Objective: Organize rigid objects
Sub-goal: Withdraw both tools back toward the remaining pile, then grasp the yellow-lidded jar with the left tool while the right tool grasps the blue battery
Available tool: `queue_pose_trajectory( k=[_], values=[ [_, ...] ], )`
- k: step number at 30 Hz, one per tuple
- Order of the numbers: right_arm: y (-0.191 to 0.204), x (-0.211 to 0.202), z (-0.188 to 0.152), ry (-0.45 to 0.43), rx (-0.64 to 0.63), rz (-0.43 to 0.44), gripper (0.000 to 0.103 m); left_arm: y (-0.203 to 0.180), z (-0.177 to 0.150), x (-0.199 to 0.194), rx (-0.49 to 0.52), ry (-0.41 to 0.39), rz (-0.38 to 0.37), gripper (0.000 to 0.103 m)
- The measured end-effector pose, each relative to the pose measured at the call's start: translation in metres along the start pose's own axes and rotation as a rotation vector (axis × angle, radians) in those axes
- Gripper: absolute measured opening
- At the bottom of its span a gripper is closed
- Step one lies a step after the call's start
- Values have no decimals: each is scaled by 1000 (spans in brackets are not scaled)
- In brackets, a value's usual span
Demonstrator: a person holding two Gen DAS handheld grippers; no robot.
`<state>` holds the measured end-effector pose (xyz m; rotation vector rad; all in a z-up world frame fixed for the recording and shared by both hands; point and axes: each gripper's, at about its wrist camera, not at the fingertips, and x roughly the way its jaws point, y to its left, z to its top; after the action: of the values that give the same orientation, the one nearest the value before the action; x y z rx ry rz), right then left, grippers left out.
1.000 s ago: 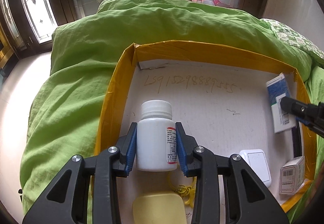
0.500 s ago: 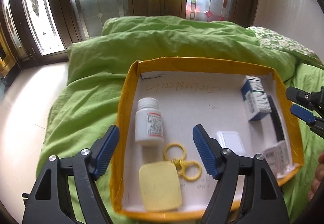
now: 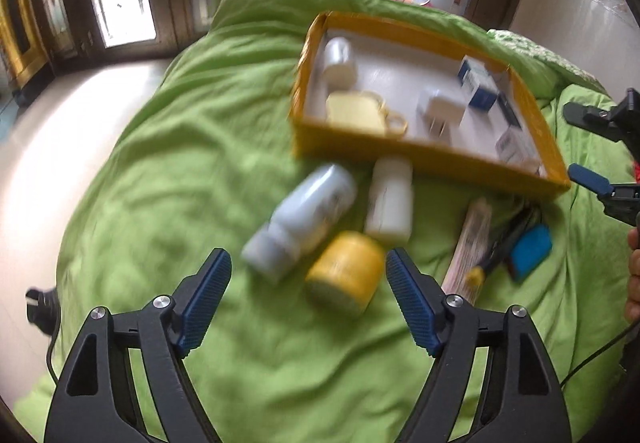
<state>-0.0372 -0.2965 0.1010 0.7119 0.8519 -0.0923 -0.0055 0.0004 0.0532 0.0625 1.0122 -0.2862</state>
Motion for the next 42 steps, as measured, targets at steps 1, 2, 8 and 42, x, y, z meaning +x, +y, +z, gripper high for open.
queue_pose_trajectory(
  k=[1, 2, 8, 42],
  values=[
    [1, 0, -6, 11, -8, 8, 83, 2, -3, 0, -9, 11, 11, 80],
    [2, -2, -13, 25, -17, 22, 83, 3, -3, -2, -16, 11, 16, 80],
    [3, -11, -37, 60, -74, 67, 93, -1, -10, -8, -34, -1, 4, 80],
    [-16, -29, -67, 104, -48, 25, 98, -35, -6, 16, 128, -36, 85, 63]
  ],
)
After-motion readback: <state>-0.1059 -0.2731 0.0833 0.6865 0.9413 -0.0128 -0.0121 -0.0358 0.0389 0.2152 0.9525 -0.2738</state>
